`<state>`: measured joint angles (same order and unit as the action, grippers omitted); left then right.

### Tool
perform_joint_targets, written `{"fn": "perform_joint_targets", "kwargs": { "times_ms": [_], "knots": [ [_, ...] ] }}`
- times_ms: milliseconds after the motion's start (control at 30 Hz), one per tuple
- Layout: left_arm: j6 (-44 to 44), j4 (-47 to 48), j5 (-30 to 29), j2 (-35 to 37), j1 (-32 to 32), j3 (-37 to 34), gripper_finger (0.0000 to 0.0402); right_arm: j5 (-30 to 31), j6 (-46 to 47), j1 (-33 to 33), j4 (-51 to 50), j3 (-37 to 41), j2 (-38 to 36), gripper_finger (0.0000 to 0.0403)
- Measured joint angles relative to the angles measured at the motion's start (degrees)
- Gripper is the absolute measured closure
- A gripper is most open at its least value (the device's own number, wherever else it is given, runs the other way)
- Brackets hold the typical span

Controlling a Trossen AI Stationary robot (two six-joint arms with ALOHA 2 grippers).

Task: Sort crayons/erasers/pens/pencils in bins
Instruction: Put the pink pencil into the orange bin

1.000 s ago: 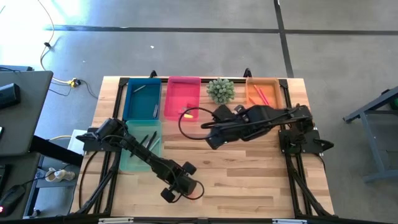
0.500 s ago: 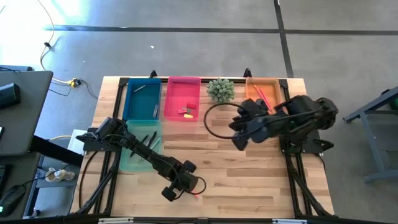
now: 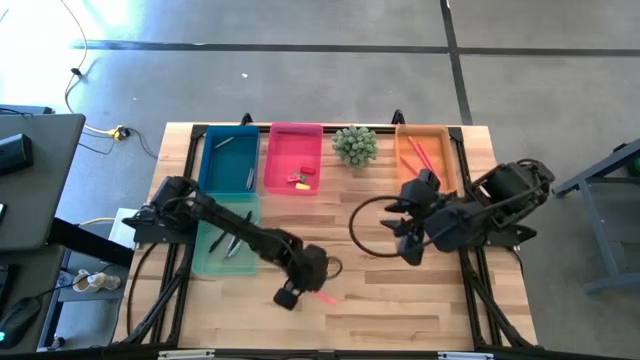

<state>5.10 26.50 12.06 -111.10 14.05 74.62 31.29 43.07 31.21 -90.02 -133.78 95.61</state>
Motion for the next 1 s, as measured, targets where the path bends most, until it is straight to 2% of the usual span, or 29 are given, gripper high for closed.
{"fn": "perform_joint_targets", "kwargs": {
  "times_ms": [367,700,1000],
  "knots": [
    [-1.94,-12.29,3.04,6.88,-7.14,0.14,0.0401,5.05,0.42,6.17,0.26,0.02,-0.25,0.0265],
    [-4.59,-27.06,3.78,10.44,-12.07,0.25,0.0401,5.35,-0.04,8.73,0.41,0.01,-1.66,0.0265],
    [-10.31,-41.91,13.35,11.2,-16.93,0.21,0.0401,10.21,-0.06,10.39,1.81,0.01,-2.71,0.0265]
  ]
}}
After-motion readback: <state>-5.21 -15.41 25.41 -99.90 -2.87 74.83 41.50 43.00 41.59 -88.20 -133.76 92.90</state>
